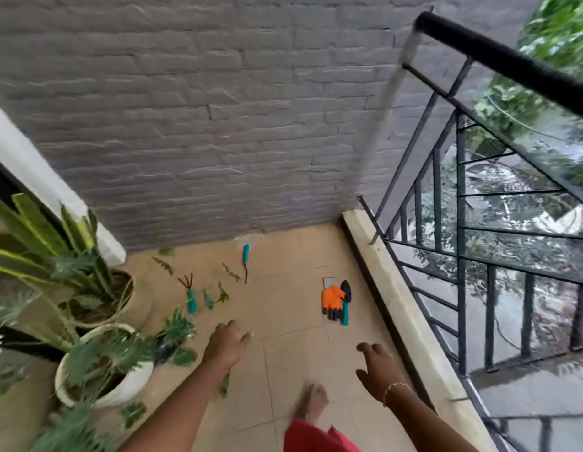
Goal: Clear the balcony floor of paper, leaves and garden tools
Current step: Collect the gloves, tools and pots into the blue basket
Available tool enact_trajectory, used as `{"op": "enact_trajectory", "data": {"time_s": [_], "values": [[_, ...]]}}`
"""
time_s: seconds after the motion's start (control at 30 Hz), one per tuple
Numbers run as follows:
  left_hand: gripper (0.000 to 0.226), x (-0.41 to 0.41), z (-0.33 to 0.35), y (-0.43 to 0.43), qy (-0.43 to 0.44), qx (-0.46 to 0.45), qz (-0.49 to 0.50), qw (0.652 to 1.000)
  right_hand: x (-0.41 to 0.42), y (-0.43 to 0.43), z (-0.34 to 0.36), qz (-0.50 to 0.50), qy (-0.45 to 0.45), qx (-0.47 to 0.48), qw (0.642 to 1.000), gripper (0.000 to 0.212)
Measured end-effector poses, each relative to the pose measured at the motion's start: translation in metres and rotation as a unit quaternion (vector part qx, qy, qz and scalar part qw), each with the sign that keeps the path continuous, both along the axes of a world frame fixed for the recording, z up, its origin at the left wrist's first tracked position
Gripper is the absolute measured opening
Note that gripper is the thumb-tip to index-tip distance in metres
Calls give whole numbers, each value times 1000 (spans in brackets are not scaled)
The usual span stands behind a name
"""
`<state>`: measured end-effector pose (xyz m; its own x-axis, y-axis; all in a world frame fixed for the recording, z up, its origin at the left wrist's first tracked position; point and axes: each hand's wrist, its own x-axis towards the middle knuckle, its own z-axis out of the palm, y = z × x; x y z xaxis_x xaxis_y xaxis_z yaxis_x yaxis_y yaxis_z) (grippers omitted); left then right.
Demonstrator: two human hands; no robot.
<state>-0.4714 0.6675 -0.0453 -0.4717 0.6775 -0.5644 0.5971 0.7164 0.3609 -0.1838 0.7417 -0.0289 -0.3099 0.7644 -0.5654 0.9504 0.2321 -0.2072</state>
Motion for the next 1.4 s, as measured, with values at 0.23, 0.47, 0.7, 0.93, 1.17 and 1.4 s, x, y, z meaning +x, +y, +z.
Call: {"op": "enact_trajectory", "data": {"time_s": [0.23, 0.47, 0.7, 0.93, 1.17, 1.4], "values": [[48, -5, -10, 135, -7, 3, -50, 999, 0, 124, -14, -45, -10, 1, 999, 52], [43, 13, -12, 268, -52, 10, -47, 997, 13, 256, -10, -55, -17, -4, 998, 48], [30, 52, -56, 352, -124, -8, -80, 989, 26, 328, -45, -129, -13, -58, 990, 43], [32, 78, -187, 423, -149, -95, -148, 973, 21, 357, -187, -259, 1, -127, 957, 35], [32, 105, -339, 485, -137, -84, -145, 976, 7, 389, -379, -346, 13, -186, 919, 34], [29, 138, -425, 514, -119, -31, -206, 971, -3, 415, -539, -409, 12, -207, 889, 32]]}}
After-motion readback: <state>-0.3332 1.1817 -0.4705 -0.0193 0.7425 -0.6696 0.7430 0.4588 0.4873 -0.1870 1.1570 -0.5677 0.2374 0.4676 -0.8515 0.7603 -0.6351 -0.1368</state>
